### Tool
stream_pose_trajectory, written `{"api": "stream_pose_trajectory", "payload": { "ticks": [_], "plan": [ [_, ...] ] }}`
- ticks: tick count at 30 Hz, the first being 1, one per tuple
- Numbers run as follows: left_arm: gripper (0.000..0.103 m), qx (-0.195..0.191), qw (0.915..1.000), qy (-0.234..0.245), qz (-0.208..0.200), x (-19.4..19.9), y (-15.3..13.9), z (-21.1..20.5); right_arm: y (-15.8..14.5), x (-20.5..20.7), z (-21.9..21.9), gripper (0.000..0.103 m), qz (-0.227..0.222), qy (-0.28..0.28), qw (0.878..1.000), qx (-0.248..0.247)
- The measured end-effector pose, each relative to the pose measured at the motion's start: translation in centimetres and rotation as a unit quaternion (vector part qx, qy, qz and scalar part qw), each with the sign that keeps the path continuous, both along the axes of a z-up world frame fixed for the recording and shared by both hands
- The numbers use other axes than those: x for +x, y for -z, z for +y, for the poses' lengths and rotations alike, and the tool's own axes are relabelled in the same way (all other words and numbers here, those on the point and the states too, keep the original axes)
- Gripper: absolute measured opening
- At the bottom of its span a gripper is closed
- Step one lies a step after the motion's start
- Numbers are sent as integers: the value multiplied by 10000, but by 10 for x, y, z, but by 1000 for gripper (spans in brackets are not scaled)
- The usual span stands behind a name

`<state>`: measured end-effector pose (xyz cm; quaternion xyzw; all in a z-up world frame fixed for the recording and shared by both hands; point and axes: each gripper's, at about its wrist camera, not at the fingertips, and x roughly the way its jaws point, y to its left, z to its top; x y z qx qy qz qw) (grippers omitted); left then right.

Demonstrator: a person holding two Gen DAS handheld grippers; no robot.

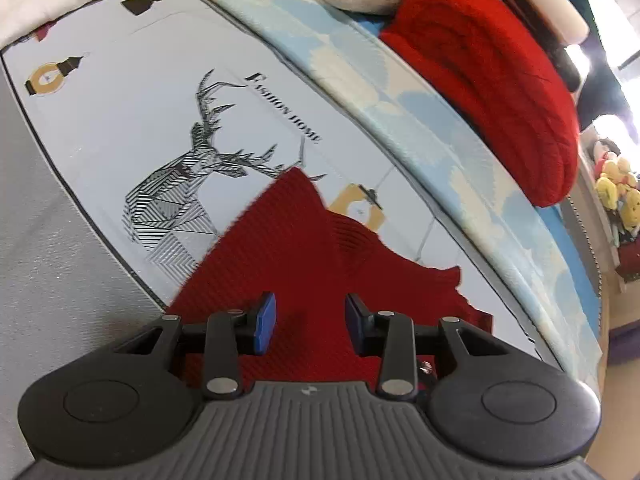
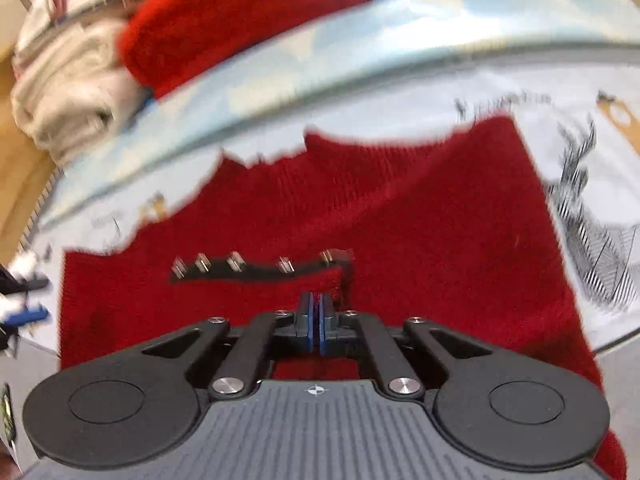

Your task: Fold small clothes

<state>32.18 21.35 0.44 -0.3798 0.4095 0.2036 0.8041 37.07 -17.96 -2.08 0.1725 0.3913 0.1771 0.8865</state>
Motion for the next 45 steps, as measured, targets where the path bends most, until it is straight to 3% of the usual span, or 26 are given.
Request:
{"api": "stream_pose_trajectory", "payload": {
  "ticks": [2,5,7,9,11,14,17,19,21,22,23,24,26,29,31,35,38,41,45],
  "plan": [
    [42,-45,10000,-46,32,0,2,5,-24,-7,-12,2,-366,135,9991,186],
    [42,39,10000,-77,21,-1,1,9,-51,-14,-40,2,-843,602,9946,-31],
    [42,81,9999,-71,2,-1,0,11,-46,-8,-59,2,-655,1045,9917,-365],
    [42,95,9999,-69,19,-1,0,11,-24,3,-78,2,-90,1464,9866,-714],
    [42,75,10000,-39,53,1,1,11,-6,11,-92,2,423,1684,9825,-676],
    [42,58,9999,64,72,6,3,7,-12,5,-96,6,233,1880,9788,-783],
    [42,79,9995,283,71,12,4,0,-25,-3,-94,6,-264,1722,9834,-499],
    [41,3,9986,520,45,16,11,-5,-23,0,-87,7,-374,1235,9913,-242],
    [39,18,9953,923,294,23,30,-11,-7,11,-81,11,-5,710,9974,-103],
    [27,109,9917,1101,655,26,45,-13,6,17,-80,11,311,703,9969,-188],
    [9,145,9900,1119,841,26,58,-11,21,22,-84,8,697,897,9931,-289],
    [8,138,9902,1090,857,25,59,-7,31,22,-94,6,893,1114,9898,-1],
    [8,96,9910,1087,778,24,46,-3,28,24,-100,6,900,1186,9886,240],
    [16,477,9873,1427,506,24,34,-12,17,22,-95,8,428,1018,9937,-212],
    [15,520,9782,1811,871,29,51,-21,31,26,-100,7,659,951,9930,-245],
    [16,927,9731,2002,666,17,37,-33,13,14,-109,10,650,1019,9927,16],
    [22,1199,9637,2345,435,-2,14,-43,-13,-11,-114,17,200,909,9956,-109],
    [28,1533,9544,2541,334,-26,2,-52,-29,-40,-118,24,-240,797,9948,-594],
    [28,1655,9482,2690,353,-63,-2,-58,-34,-84,-129,24,-369,741,9929,-859]
  ]
}}
